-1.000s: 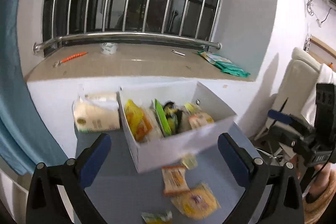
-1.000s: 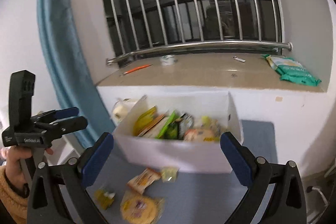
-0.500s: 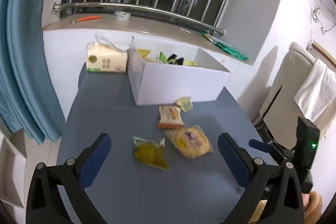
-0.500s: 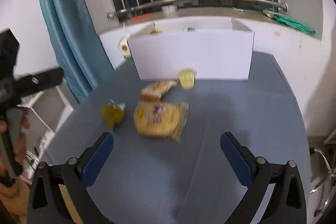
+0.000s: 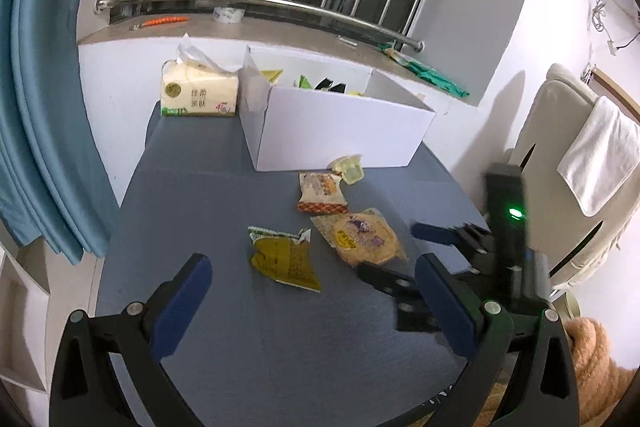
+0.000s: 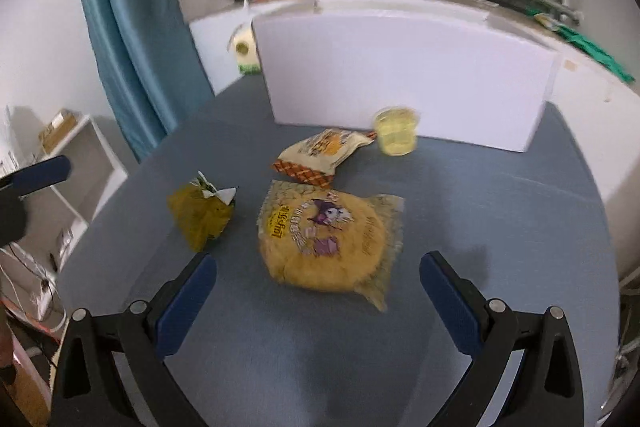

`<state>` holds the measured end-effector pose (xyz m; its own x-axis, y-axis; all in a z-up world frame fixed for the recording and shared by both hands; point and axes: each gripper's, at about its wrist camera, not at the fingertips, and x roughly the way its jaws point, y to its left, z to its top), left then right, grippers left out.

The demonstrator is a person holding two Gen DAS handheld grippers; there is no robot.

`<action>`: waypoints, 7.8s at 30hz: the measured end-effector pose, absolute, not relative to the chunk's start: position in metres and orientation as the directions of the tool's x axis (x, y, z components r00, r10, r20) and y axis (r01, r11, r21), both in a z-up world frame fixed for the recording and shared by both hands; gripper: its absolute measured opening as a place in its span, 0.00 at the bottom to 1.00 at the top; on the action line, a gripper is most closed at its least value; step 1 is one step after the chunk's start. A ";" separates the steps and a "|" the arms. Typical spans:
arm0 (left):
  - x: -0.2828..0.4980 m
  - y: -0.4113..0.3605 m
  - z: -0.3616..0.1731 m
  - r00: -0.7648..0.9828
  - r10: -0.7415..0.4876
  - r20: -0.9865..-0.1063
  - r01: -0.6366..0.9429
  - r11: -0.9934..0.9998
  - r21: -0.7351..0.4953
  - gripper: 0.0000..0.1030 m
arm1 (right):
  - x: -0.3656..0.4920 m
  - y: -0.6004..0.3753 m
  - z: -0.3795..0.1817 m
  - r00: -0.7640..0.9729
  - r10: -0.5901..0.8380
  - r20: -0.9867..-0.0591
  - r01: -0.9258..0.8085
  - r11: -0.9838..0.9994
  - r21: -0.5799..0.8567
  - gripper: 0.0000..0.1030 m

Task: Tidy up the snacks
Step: 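Grasp round yellow chip bag with right tool while left tool grasps green-yellow bag, then drop chip bag into box with right tool while left tool drops green-yellow bag, then grasp the yellow jelly cup with the right tool, then lift jelly cup with right tool while left tool grasps small biscuit packet, then drop jelly cup into box with right tool while left tool drops biscuit packet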

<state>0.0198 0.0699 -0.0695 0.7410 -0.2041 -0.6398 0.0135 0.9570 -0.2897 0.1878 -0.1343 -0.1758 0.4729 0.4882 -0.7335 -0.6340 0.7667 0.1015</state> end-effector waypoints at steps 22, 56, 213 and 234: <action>0.041 0.070 -0.105 0.661 -0.187 -0.726 -0.008 0.967 -0.256 1.00 | 0.180 -0.179 -0.163 0.465 0.577 -0.672 -0.594 0.766 0.247 0.78; 0.104 0.062 -0.026 0.777 -0.245 -0.580 0.102 0.958 -0.268 0.42 | 0.187 -0.251 -0.091 0.614 0.598 -0.515 -0.528 0.796 0.295 0.78; 0.305 0.073 -0.003 0.772 -0.079 -0.631 0.006 0.993 -0.117 1.00 | 0.432 -0.166 -0.036 0.660 0.520 -0.542 -0.454 0.851 0.263 0.78; 0.207 0.061 0.029 0.862 -0.070 -0.503 0.049 0.997 -0.054 1.00 | 0.321 -0.182 -0.022 0.806 0.404 -0.433 -0.418 0.906 0.066 1.00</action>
<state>0.2066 0.0605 0.0292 0.8617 -0.0695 -0.5026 0.0492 0.9973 -0.0537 0.3212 -0.1820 -0.0218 0.8061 0.4036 -0.4328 -0.4179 0.9061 0.0665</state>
